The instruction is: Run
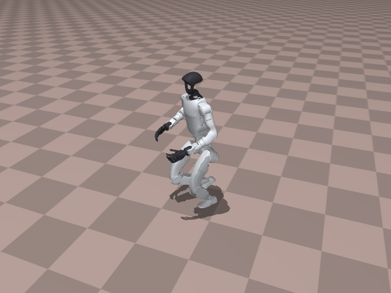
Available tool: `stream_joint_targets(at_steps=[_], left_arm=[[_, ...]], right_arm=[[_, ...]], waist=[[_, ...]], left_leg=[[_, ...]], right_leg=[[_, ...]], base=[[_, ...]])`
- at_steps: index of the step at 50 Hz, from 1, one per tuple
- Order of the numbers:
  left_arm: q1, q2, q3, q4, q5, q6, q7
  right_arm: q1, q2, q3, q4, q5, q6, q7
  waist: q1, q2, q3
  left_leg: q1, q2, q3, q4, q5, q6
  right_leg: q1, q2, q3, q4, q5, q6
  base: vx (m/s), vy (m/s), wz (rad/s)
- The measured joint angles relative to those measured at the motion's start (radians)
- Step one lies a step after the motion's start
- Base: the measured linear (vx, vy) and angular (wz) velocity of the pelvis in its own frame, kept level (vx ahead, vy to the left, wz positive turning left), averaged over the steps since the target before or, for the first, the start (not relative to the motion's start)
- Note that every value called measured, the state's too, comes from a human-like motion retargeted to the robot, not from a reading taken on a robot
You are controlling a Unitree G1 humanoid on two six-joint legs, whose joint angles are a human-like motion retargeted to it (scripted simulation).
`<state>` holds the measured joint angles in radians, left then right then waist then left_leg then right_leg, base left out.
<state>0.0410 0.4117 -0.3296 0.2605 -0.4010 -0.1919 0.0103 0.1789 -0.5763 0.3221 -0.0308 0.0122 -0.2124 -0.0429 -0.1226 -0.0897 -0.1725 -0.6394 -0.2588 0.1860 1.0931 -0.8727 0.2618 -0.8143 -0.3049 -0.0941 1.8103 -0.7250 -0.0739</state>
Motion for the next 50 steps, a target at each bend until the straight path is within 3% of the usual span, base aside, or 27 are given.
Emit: stream_joint_targets(at_steps=[3,8,10,15,18,22,26,29,32,35,38,40,42,45,48,50], left_arm=[[-0.071,-0.011,0.000,-0.073,-0.038,-0.025,0.002],[-0.108,-0.021,-0.022,-0.161,-0.127,-0.072,-0.017],[-0.104,-0.022,-0.031,-0.176,-0.163,-0.073,-0.038],[-0.031,-0.032,-0.038,-0.116,-0.163,-0.030,-0.060],[0.032,-0.051,0.005,0.007,-0.148,0.011,-0.053],[0.199,-0.026,0.048,0.058,-0.144,0.028,-0.073],[0.324,0.005,0.074,0.045,-0.182,0.031,-0.085],[0.331,0.012,0.062,0.033,-0.207,0.046,-0.080],[0.259,0.029,0.040,0.006,-0.193,0.044,-0.074],[0.080,0.049,0.008,0.004,-0.151,0.037,-0.049],[-0.040,0.028,-0.009,-0.026,-0.159,0.026,-0.051],[-0.066,0.007,-0.013,-0.071,-0.190,0.014,-0.071],[-0.074,-0.006,-0.019,-0.110,-0.233,0.000,-0.101],[-0.076,-0.026,-0.044,-0.145,-0.282,-0.012,-0.152],[-0.058,-0.037,-0.072,-0.152,-0.308,-0.003,-0.182],[-0.035,-0.041,-0.088,-0.143,-0.312,0.012,-0.193]], right_arm=[[0.091,-0.025,-0.007,0.054,0.023,-0.011,0.040],[0.211,-0.048,-0.043,0.098,0.066,-0.007,0.072],[0.229,-0.050,-0.048,0.098,0.081,0.001,0.071],[0.121,-0.068,-0.013,0.081,0.064,0.022,0.030],[-0.117,-0.060,0.038,0.102,0.030,0.036,-0.040],[-0.296,-0.013,0.046,0.027,0.077,0.020,-0.092],[-0.315,0.038,0.056,-0.059,0.131,0.006,-0.057],[-0.285,0.051,0.079,-0.084,0.141,0.006,-0.008],[-0.222,0.054,0.095,-0.063,0.127,0.028,0.028],[-0.142,0.051,0.073,0.030,0.072,0.056,0.052],[-0.033,0.035,0.044,0.117,0.053,0.051,0.088],[0.047,0.012,0.021,0.138,0.066,0.044,0.119],[0.113,-0.011,-0.005,0.147,0.080,0.041,0.142],[0.188,-0.031,-0.039,0.149,0.090,0.041,0.159],[0.203,-0.039,-0.043,0.128,0.095,0.045,0.151],[0.172,-0.044,-0.029,0.108,0.092,0.046,0.136]], waist=[[-0.041,0.040,-0.022],[0.026,0.163,-0.044],[0.063,0.180,-0.053],[0.165,0.170,-0.046],[0.242,0.188,-0.039],[0.297,0.139,-0.060],[0.307,0.093,-0.099],[0.261,0.070,-0.113],[0.198,0.056,-0.104],[0.052,-0.027,-0.093],[-0.047,-0.041,-0.104],[-0.069,-0.004,-0.114],[-0.052,0.069,-0.115],[-0.007,0.159,-0.133],[0.043,0.181,-0.148],[0.081,0.178,-0.153]], left_leg=[[0.064,0.025,-0.023,-0.071,0.000,-0.027],[0.130,0.232,-0.061,-0.016,0.189,-0.164],[0.112,0.298,-0.075,0.107,0.194,-0.185],[0.031,0.457,-0.062,0.571,0.057,-0.118],[-0.102,0.534,-0.088,0.679,0.000,-0.055],[-0.167,0.476,-0.060,0.533,0.007,0.000],[-0.110,0.348,0.014,0.185,0.151,0.000],[-0.063,0.238,0.030,0.063,0.185,0.000],[-0.051,0.172,0.000,0.116,0.022,0.000],[-0.060,0.022,0.010,0.043,0.000,0.000],[0.010,-0.054,-0.014,-0.083,0.000,0.000],[0.088,-0.043,-0.042,-0.147,0.000,-0.008],[0.166,0.063,-0.051,-0.153,0.052,-0.051],[0.214,0.219,-0.059,-0.090,0.211,-0.128],[0.203,0.307,-0.068,0.098,0.212,-0.148],[0.185,0.370,-0.059,0.285,0.168,-0.131]], right_leg=[[-0.045,0.046,-0.005,-0.129,0.012,-0.025],[0.036,0.302,-0.047,-0.552,0.117,-0.056],[0.071,0.355,-0.066,-0.618,0.130,-0.066],[0.098,0.364,-0.140,-0.492,-0.093,-0.090],[0.096,0.392,-0.170,-0.508,-0.146,-0.099],[0.179,0.413,-0.085,-0.578,-0.087,-0.056],[0.257,0.354,-0.032,-0.624,0.188,-0.029],[0.240,0.274,-0.029,-0.460,0.276,-0.001],[0.195,0.217,-0.028,-0.203,0.215,0.007],[0.062,0.072,0.022,0.004,0.085,-0.005],[-0.066,0.020,0.066,0.002,0.025,-0.051],[-0.103,0.054,0.060,-0.110,0.031,-0.066],[-0.083,0.160,0.018,-0.304,0.076,-0.078],[-0.038,0.318,-0.017,-0.591,0.166,-0.093],[-0.006,0.379,-0.045,-0.640,0.185,-0.099],[0.010,0.388,-0.076,-0.588,0.101,-0.111]], base=[[0.33,-0.01,0.69],[0.29,-0.06,0.31],[0.15,-0.09,0.62],[0.14,-0.08,0.55],[0.18,-0.02,0.15],[0.36,0.08,0.65],[0.38,0.17,0.96],[0.26,0.11,1.29],[0.25,0.01,1.31],[0.29,0.02,2.32],[0.44,0.02,1.38],[0.54,0.00,0.28],[0.56,-0.04,-0.28],[0.47,-0.07,-0.04],[0.30,-0.09,0.35],[0.27,-0.10,0.53]])
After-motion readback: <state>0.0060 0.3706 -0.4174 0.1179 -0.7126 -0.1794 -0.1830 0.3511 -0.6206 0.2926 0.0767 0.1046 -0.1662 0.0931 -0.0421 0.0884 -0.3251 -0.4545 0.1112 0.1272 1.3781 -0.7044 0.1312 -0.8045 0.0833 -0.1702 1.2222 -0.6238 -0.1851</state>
